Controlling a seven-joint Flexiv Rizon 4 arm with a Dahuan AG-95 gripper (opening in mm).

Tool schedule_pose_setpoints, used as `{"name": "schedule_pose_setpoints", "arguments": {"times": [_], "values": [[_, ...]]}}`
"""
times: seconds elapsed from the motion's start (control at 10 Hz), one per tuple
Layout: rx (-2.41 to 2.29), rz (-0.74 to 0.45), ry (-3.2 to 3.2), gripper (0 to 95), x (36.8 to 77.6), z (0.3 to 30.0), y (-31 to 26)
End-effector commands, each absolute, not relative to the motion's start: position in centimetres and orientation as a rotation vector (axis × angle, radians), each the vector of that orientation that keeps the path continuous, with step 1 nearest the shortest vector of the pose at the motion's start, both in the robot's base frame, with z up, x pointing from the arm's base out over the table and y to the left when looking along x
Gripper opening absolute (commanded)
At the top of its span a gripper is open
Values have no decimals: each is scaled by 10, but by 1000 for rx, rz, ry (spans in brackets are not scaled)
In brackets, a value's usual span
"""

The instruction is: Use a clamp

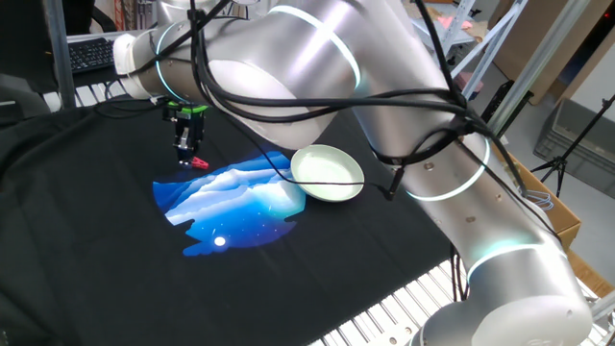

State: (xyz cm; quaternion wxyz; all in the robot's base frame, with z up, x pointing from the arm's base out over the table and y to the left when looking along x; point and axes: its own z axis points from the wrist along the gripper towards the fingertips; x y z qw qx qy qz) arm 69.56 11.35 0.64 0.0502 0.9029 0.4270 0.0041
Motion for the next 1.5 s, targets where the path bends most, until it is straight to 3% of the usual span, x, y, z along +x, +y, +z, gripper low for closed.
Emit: {"name": "schedule_pose_setpoints", "arguments": {"times": [0.1,0.8,0.9,1.5], "values": [[2746,5,1305,380,698,5,114],[2745,-75,1258,380,699,6,113],[2749,-91,1245,190,699,6,113],[2760,-109,1173,190,699,6,113]]}}
